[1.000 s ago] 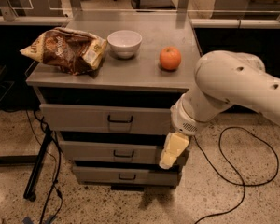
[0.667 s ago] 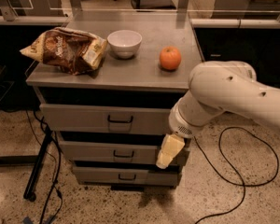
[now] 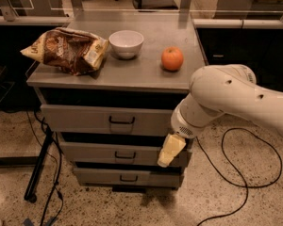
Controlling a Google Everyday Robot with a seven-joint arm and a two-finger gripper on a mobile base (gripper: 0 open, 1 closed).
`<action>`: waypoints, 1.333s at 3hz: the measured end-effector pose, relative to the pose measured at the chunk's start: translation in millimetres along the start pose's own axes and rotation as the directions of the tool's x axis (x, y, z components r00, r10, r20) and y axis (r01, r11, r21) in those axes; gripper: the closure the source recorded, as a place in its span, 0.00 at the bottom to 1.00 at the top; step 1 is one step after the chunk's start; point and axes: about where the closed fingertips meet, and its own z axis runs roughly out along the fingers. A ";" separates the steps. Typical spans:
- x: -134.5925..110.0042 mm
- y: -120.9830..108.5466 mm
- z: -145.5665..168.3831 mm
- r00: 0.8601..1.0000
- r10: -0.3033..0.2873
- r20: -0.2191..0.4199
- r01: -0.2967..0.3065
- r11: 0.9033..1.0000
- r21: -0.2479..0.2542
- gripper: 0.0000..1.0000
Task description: Open top drawer
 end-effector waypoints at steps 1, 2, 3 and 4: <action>-3.2 -3.8 5.5 1.000 0.001 0.015 -0.001 1.000 0.005 0.00; -17.1 -18.2 24.6 0.999 0.000 0.040 0.000 1.000 0.023 0.00; -27.8 -31.7 41.1 0.998 0.002 0.056 -0.004 0.999 0.034 0.00; -32.5 -38.0 56.9 0.998 0.010 0.061 -0.012 0.999 0.034 0.00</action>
Offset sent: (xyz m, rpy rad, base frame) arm 0.0583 0.0326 -0.0328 0.0573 -0.0663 -0.0084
